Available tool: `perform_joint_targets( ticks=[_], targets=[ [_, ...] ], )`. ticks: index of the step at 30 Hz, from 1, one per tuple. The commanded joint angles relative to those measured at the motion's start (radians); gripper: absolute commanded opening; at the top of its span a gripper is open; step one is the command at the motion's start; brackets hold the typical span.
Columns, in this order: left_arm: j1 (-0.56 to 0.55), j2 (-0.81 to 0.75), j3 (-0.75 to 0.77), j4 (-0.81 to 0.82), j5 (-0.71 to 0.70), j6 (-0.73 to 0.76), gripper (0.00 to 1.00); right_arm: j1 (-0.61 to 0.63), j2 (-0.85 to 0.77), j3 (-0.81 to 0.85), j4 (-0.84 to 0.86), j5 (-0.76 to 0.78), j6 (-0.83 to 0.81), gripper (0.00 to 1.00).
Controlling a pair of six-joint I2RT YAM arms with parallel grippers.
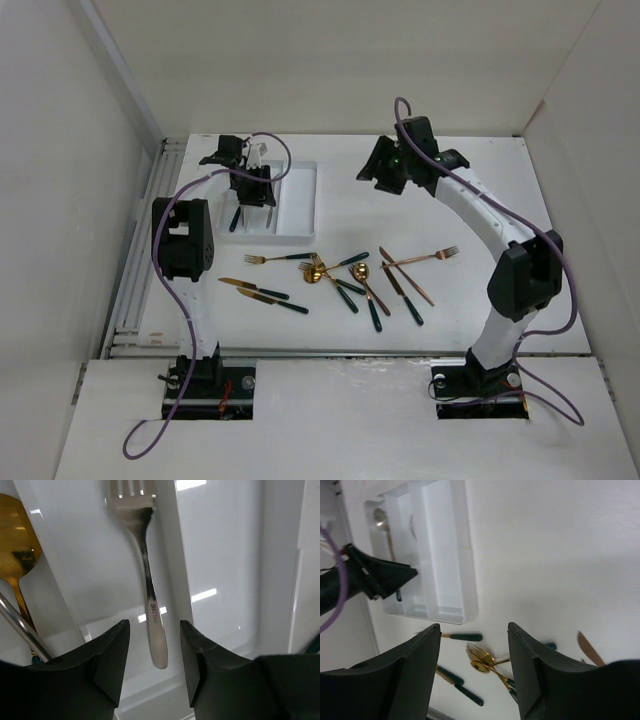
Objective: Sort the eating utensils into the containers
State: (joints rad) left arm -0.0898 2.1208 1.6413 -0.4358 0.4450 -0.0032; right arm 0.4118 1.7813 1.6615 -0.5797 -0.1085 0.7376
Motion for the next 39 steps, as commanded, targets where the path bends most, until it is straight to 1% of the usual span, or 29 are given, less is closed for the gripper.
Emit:
perform_joint_targets(
  ticks=[1, 2, 4, 6, 8, 12, 14, 18, 23, 27, 30, 33, 36, 37, 38, 39],
  targets=[
    [0.002, -0.018, 0.018, 0.003, 0.018, -0.007, 0.42, -0.045, -0.074, -0.067, -0.106, 0.134, 0.023, 0.62],
    [0.002, -0.018, 0.018, 0.003, 0.018, -0.007, 0.42, -0.056, -0.085, -0.09, -0.123, 0.159, 0.037, 0.64],
    [0.002, -0.028, 0.029, -0.006, -0.005, -0.007, 0.43, -0.082, -0.118, -0.143, -0.169, 0.217, 0.081, 0.64],
    [0.002, -0.039, 0.052, -0.015, -0.032, 0.002, 0.45, -0.119, -0.149, -0.233, -0.19, 0.245, 0.126, 0.64],
    [0.002, -0.067, 0.089, -0.015, -0.068, 0.011, 0.46, -0.145, -0.161, -0.326, -0.19, 0.245, 0.135, 0.62],
    [0.002, -0.091, 0.14, -0.052, -0.11, 0.022, 0.48, -0.171, -0.137, -0.41, -0.181, 0.245, 0.158, 0.61],
    [0.002, -0.129, 0.149, -0.052, -0.111, 0.022, 0.48, -0.182, -0.114, -0.43, -0.181, 0.245, 0.183, 0.58],
    [0.002, -0.168, 0.137, -0.052, -0.111, 0.031, 0.5, -0.231, -0.093, -0.462, -0.146, 0.21, 0.194, 0.57],
    [0.002, -0.208, 0.118, -0.052, -0.111, 0.031, 0.51, -0.231, -0.051, -0.497, -0.135, 0.178, 0.194, 0.56],
    [0.002, -0.217, 0.118, -0.052, -0.111, 0.04, 0.51, -0.231, 0.01, -0.497, -0.115, 0.148, 0.184, 0.55],
    [0.002, -0.217, 0.118, -0.052, -0.111, 0.04, 0.51, -0.231, 0.046, -0.476, -0.115, 0.148, 0.175, 0.52],
    [0.002, -0.217, 0.118, -0.052, -0.111, 0.04, 0.51, -0.231, 0.069, -0.467, -0.124, 0.148, 0.161, 0.45],
    [0.002, -0.217, 0.118, -0.052, -0.111, 0.04, 0.51, -0.231, 0.089, -0.457, -0.124, 0.148, 0.114, 0.18],
    [0.002, -0.217, 0.118, -0.052, -0.111, 0.04, 0.51, -0.24, 0.089, -0.445, -0.135, 0.158, 0.105, 0.04],
    [0.002, -0.217, 0.127, -0.052, -0.111, 0.04, 0.51, -0.24, 0.119, -0.434, -0.152, 0.158, 0.08, 0.0],
    [0.002, -0.217, 0.127, -0.052, -0.111, 0.04, 0.51, -0.24, 0.131, -0.422, -0.163, 0.17, 0.068, 0.0]
  ],
)
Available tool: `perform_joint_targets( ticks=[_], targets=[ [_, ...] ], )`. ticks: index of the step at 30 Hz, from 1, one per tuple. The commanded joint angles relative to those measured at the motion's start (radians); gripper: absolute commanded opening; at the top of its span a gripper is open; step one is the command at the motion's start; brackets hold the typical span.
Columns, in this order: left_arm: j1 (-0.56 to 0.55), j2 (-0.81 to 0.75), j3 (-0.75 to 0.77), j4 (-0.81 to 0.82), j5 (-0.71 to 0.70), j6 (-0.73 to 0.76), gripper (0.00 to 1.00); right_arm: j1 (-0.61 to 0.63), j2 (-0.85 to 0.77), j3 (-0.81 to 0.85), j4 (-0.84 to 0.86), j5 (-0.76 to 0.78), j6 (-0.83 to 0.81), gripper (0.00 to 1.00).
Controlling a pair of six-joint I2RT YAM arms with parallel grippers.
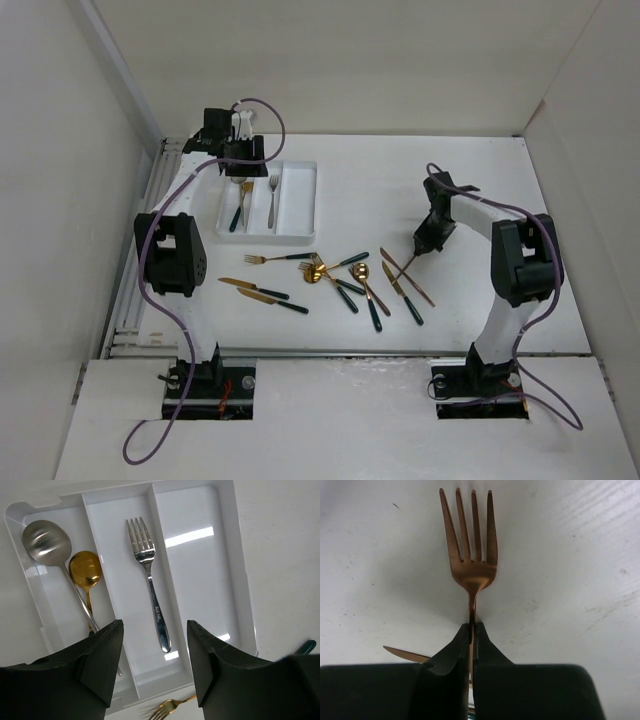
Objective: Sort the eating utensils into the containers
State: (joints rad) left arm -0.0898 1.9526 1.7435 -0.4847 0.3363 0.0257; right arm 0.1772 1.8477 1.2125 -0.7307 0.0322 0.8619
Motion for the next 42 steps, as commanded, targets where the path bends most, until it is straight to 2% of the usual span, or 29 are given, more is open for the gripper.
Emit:
perform_joint_targets(
  ticks=[1, 6, 13, 14, 17, 18, 21, 26, 30, 37, 42],
  targets=[
    [0.002, -0.049, 0.025, -0.003, 0.007, 0.011, 0.51, -0.005, 0.074, 0.051, -0.012, 0.029, -0.067, 0.0],
    [0.002, -0.049, 0.025, -0.012, 0.043, 0.031, 0.54, -0.005, 0.053, 0.102, -0.022, 0.069, -0.077, 0.0],
    [-0.018, -0.049, 0.119, -0.098, 0.213, 0.132, 0.63, 0.004, -0.106, 0.254, 0.079, 0.026, -0.067, 0.0],
    [-0.03, -0.049, 0.131, -0.11, 0.275, 0.144, 0.65, 0.016, -0.117, 0.281, 0.089, 0.026, -0.067, 0.0],
    [-0.063, -0.049, 0.166, -0.141, 0.389, 0.177, 0.7, 0.097, -0.128, 0.399, 0.126, 0.05, -0.067, 0.0],
    [-0.085, -0.049, 0.166, -0.152, 0.468, 0.189, 0.71, 0.146, -0.128, 0.45, 0.137, 0.051, -0.076, 0.0],
    [-0.137, -0.049, 0.166, -0.152, 0.561, 0.201, 0.75, 0.241, -0.085, 0.524, 0.172, 0.035, -0.087, 0.0],
    [-0.206, -0.038, 0.166, -0.143, 0.561, 0.192, 0.75, 0.318, -0.015, 0.654, 0.194, -0.035, -0.106, 0.0],
    [-0.229, -0.038, 0.166, -0.134, 0.561, 0.169, 0.76, 0.355, 0.013, 0.693, 0.203, -0.069, -0.115, 0.0],
    [-0.238, -0.038, 0.157, -0.124, 0.584, 0.16, 0.76, 0.386, 0.022, 0.693, 0.231, -0.078, -0.124, 0.0],
    [-0.238, -0.038, 0.157, -0.124, 0.566, 0.16, 0.76, 0.386, 0.022, 0.682, 0.222, -0.026, -0.124, 0.0]
  ],
)
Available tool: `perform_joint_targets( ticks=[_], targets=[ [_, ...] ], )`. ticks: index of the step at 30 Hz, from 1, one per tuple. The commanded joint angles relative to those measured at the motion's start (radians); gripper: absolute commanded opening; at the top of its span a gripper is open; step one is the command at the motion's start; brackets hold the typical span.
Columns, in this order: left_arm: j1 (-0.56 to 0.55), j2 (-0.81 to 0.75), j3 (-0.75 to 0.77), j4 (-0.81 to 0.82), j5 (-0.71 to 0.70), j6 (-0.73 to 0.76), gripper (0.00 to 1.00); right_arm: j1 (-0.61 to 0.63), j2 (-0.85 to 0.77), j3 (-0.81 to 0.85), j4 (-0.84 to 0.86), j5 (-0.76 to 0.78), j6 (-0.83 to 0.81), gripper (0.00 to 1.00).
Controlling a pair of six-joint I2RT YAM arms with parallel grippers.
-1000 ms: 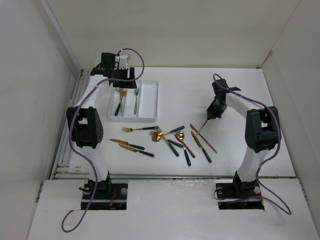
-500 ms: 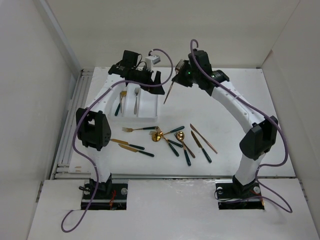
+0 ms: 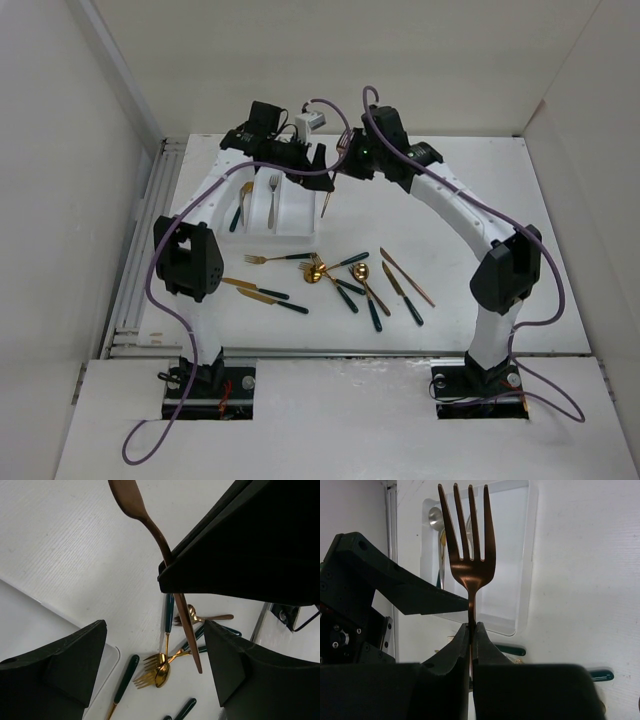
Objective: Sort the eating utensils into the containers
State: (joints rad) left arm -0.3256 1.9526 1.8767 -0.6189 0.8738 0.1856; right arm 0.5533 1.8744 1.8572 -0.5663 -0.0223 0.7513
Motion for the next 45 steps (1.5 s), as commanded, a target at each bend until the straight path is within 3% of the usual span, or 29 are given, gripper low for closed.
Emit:
perform_joint_targets(
  ticks=[1, 7, 8, 15, 16, 17, 21, 24, 26, 30, 42, 45],
  targets=[
    [-0.003, -0.038, 0.035, 0.01, 0.028, 0.0, 0.76, 0.01, -0.004, 0.037, 0.057, 0.028, -0.013, 0.0],
    [-0.023, -0.038, 0.024, 0.05, -0.006, -0.037, 0.72, 0.039, 0.005, 0.042, 0.078, -0.031, -0.013, 0.0],
    [-0.023, -0.029, 0.003, 0.05, -0.006, -0.037, 0.61, 0.039, 0.005, 0.052, 0.078, -0.04, -0.013, 0.0],
    [-0.023, -0.029, -0.019, 0.081, -0.036, -0.069, 0.16, 0.048, 0.032, 0.053, 0.1, -0.099, -0.004, 0.0],
    [-0.012, -0.029, -0.019, 0.09, -0.048, -0.083, 0.02, 0.048, 0.032, 0.053, 0.1, -0.099, -0.004, 0.0],
    [-0.012, -0.029, -0.031, 0.09, -0.048, -0.083, 0.0, 0.048, 0.041, 0.053, 0.1, -0.108, -0.004, 0.0],
    [0.048, -0.029, -0.056, 0.099, -0.074, -0.138, 0.0, 0.022, 0.052, 0.053, 0.109, -0.165, 0.008, 0.02],
    [0.092, -0.029, -0.108, 0.127, -0.119, -0.187, 0.0, -0.009, 0.063, 0.028, 0.12, -0.198, 0.031, 0.24],
    [0.138, -0.02, -0.126, 0.127, -0.22, -0.198, 0.0, -0.027, 0.042, -0.013, 0.131, -0.209, 0.031, 0.3],
    [0.2, 0.018, -0.126, 0.127, -0.39, -0.207, 0.0, -0.05, -0.035, -0.09, 0.141, -0.156, 0.031, 0.32],
    [0.23, 0.149, -0.149, 0.173, -0.53, -0.207, 0.0, -0.118, -0.107, -0.181, 0.075, -0.056, -0.02, 0.32],
    [0.23, 0.17, -0.146, 0.186, -0.539, -0.207, 0.0, -0.138, -0.107, -0.19, 0.02, -0.035, -0.058, 0.39]
  ],
)
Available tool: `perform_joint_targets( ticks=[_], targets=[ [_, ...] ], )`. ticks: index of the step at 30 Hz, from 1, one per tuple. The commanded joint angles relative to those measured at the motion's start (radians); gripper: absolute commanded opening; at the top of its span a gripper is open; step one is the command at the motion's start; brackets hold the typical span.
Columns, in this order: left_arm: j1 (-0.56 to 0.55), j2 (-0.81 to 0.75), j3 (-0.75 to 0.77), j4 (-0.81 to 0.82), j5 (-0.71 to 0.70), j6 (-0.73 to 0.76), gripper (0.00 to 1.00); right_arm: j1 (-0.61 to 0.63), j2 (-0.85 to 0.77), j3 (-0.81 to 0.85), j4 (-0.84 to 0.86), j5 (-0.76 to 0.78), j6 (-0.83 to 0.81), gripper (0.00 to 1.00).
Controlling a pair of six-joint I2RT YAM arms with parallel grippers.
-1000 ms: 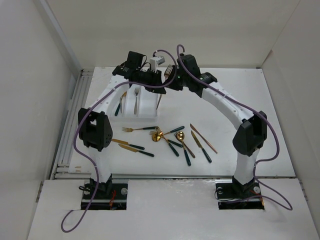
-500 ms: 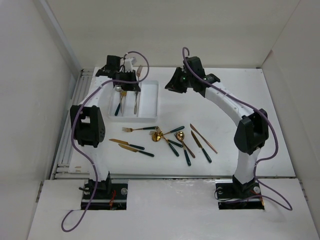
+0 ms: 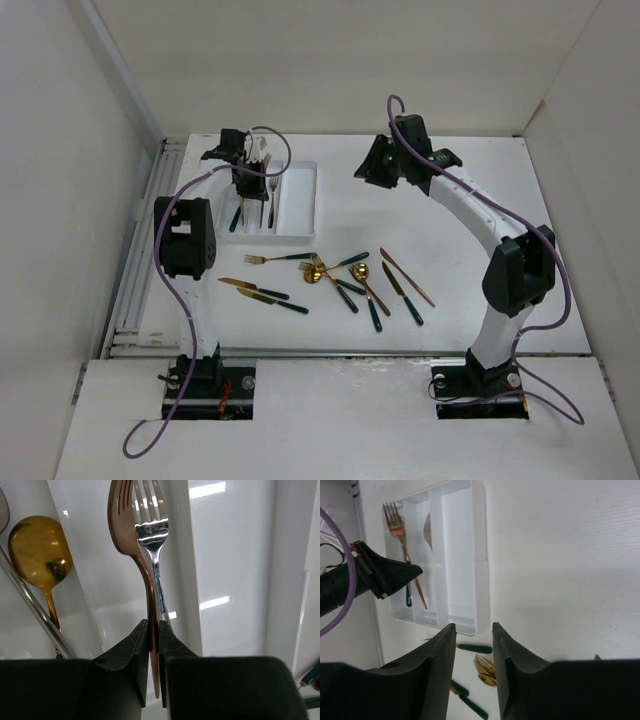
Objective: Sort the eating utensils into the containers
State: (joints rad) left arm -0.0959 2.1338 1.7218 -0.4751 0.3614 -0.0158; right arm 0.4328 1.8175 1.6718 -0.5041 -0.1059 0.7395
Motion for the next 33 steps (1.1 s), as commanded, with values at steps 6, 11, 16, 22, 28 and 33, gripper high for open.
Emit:
perform_joint_targets(
  ticks=[6, 11, 16, 22, 28, 33],
  targets=[
    [0.001, 0.002, 0.009, 0.024, -0.038, -0.006, 0.28, -0.035, -0.05, -0.004, -0.238, 0.162, -0.164, 0.61],
    [0.001, -0.02, 0.009, 0.015, -0.047, 0.004, 0.52, -0.045, -0.072, -0.144, -0.364, 0.218, -0.219, 0.61],
    [0.001, -0.04, 0.055, -0.005, -0.047, 0.004, 0.53, -0.063, -0.11, -0.348, -0.409, 0.218, -0.241, 0.55],
    [0.001, -0.1, 0.107, -0.026, -0.036, 0.013, 0.53, -0.075, -0.101, -0.438, -0.43, 0.223, -0.25, 0.49],
    [0.001, -0.149, 0.116, -0.026, -0.002, 0.013, 0.54, -0.075, -0.067, -0.462, -0.41, 0.173, -0.298, 0.49],
    [0.001, -0.16, 0.107, -0.026, 0.007, 0.013, 0.54, -0.046, -0.057, -0.489, -0.399, 0.164, -0.307, 0.51]
  ],
)
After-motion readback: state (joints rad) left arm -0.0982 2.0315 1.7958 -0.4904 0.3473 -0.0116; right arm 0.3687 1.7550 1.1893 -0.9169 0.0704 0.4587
